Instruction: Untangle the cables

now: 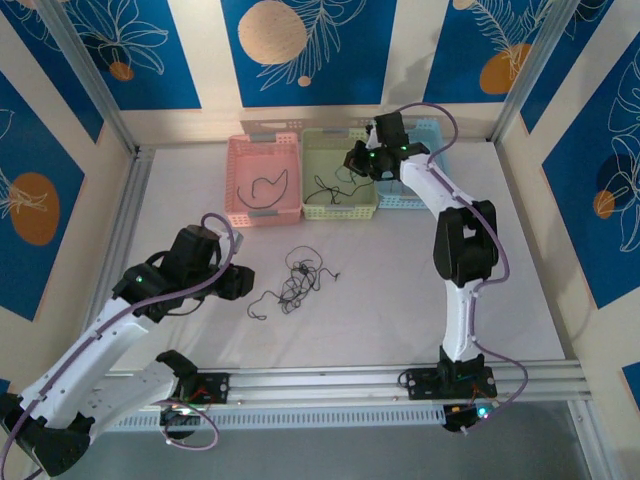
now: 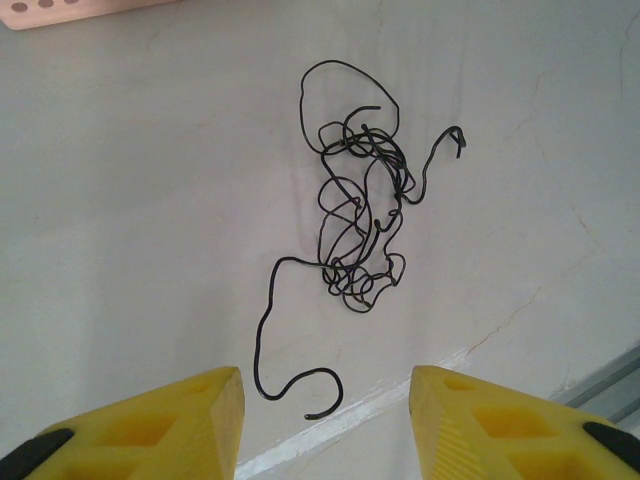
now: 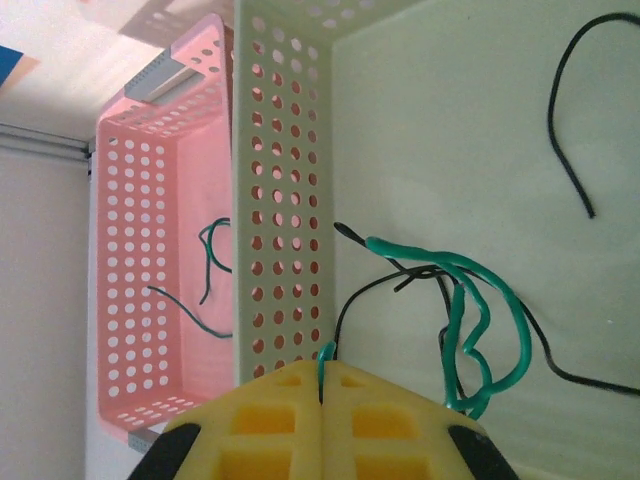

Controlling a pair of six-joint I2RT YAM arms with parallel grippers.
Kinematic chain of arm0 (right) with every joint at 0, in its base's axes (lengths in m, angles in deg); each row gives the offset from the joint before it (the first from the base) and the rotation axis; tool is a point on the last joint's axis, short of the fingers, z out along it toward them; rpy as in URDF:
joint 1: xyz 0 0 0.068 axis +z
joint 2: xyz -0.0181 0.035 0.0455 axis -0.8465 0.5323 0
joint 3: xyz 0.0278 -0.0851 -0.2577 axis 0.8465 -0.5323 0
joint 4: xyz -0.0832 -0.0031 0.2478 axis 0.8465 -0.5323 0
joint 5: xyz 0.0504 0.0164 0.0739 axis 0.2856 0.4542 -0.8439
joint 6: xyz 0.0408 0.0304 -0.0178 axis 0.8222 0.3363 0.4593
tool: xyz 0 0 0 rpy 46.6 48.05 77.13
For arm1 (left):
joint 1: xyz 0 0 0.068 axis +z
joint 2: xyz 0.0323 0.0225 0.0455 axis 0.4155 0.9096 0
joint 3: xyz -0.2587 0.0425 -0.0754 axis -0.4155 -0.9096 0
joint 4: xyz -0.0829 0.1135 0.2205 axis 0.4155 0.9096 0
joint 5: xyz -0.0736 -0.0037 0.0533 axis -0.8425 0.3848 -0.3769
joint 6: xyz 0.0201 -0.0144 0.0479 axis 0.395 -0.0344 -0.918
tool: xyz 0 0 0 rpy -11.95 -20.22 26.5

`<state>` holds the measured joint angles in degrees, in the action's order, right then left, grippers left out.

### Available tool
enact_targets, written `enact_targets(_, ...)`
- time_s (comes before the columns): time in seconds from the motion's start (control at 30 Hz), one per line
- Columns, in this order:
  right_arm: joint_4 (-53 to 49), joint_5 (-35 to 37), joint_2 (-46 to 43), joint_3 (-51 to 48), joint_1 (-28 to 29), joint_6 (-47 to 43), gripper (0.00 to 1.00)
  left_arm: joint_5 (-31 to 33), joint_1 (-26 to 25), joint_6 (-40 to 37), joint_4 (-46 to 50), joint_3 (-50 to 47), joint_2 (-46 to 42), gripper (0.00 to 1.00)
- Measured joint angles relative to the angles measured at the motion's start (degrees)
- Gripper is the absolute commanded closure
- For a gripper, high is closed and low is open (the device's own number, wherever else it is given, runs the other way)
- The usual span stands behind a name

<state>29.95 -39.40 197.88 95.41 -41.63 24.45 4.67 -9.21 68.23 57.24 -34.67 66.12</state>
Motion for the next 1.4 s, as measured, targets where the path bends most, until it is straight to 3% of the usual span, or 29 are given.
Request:
enact_targets(0.53, -2.1, -1.2, 2.6, 5.3, 2.2, 0.9, 1.00, 0.6, 1.0, 0.0, 0.0, 0.0, -0.7, 0.52)
enact_targets(0.8, -2.5, -1.2, 2.5, 5.7, 3.6, 0.4, 1.00, 5.1, 1.9, 0.0, 0.2, 0.0, -4.9, 0.51)
enact_targets(1.07, -2.6, -1.4, 2.0, 5.9, 7.7, -1.9, 1.00, 10.9, 2.5, 0.6, 0.9, 0.0, -9.6, 0.43)
enact_targets(1.3, -1.9, -5.2, 3.8, 12.2, 11.6, -2.1, 1.00, 11.9, 2.9, 0.7, 1.2, 0.0, -10.0, 0.43)
enact_targets(1.33, -1.7, -5.8, 4.9, 14.2, 12.3, -2.1, 0.96, 11.8, 2.9, 0.7, 1.2, 0.0, -9.9, 0.43)
enact_targets(1.4, -1.7, -6.6, 7.7, 18.3, 13.4, -1.9, 0.73, 11.8, 3.0, 0.7, 1.2, 0.0, -9.6, 0.43)
